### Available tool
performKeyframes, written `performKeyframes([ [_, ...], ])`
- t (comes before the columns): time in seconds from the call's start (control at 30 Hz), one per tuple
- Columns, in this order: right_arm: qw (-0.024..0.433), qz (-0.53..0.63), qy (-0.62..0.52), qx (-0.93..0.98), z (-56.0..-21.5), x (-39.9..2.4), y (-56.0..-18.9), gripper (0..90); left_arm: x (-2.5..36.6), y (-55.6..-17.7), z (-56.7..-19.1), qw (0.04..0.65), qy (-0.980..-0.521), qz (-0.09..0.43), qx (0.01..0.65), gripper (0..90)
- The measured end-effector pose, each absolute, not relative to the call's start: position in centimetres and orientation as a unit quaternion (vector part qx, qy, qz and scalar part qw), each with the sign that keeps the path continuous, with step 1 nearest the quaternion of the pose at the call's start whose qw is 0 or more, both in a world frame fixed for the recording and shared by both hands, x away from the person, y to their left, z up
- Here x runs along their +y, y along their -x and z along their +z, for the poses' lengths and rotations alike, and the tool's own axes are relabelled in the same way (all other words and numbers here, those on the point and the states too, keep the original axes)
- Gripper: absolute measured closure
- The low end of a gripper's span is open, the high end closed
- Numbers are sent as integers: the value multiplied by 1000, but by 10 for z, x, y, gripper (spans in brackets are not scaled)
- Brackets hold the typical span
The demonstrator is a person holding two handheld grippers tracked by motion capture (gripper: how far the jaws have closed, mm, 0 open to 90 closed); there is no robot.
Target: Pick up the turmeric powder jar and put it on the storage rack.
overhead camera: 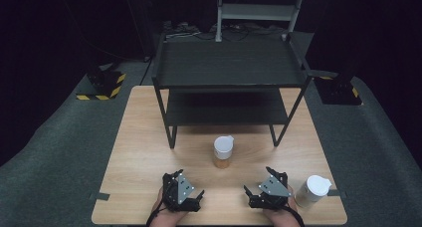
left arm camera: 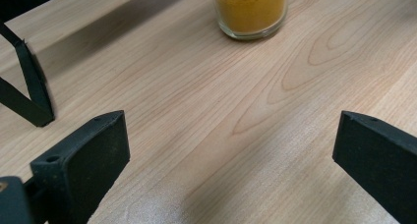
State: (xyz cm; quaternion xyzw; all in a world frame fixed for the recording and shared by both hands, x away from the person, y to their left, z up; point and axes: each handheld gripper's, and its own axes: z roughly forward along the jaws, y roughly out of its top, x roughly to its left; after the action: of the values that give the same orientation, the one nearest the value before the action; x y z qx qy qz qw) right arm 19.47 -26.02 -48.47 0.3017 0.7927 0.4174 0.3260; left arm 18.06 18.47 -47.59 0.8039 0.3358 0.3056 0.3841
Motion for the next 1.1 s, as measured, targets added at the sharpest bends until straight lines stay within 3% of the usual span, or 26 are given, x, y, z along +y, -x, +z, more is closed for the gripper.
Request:
performKeyframes([
  [1.1, 322, 424, -309, 788, -485, -263, -195, 0, 198, -185, -476, 409, -794, 283, 349, 9],
])
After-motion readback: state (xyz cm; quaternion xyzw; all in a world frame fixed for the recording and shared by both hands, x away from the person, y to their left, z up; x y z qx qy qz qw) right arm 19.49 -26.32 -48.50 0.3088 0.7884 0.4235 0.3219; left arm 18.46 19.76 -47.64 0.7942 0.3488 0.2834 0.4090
